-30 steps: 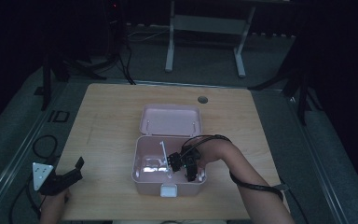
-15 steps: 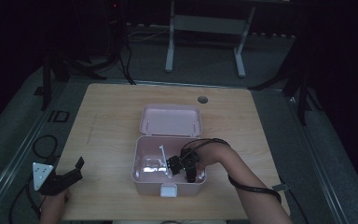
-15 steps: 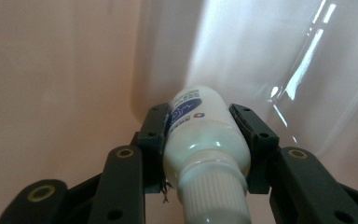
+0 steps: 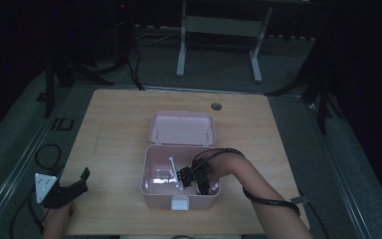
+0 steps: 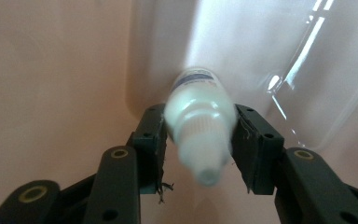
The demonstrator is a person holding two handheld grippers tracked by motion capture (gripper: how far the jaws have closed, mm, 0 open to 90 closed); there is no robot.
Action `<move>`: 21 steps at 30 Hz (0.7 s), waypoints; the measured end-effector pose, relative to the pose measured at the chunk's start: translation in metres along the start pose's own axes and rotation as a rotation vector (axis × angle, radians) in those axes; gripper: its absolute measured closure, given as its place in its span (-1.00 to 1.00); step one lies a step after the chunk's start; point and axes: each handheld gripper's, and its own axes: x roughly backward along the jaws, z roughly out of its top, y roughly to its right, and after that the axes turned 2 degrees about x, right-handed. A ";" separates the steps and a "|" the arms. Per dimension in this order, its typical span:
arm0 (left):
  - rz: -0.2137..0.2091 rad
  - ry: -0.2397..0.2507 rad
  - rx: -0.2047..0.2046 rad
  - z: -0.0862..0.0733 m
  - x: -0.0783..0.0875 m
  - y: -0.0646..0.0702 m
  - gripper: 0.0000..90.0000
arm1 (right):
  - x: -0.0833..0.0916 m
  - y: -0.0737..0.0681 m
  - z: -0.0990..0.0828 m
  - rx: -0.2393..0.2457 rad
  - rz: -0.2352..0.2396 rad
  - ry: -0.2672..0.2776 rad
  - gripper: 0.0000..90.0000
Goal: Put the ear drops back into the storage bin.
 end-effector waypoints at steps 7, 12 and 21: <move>0.000 0.000 0.000 0.000 0.000 0.000 -0.99 | 0.006 -0.001 -0.002 -0.004 -0.001 0.028 0.24; 0.000 0.000 0.000 0.000 0.000 0.000 -0.99 | 0.019 -0.003 -0.007 -0.012 -0.008 0.062 0.22; 0.002 -0.001 0.000 0.000 0.000 0.000 -0.99 | 0.044 -0.007 -0.018 -0.051 -0.049 0.104 0.09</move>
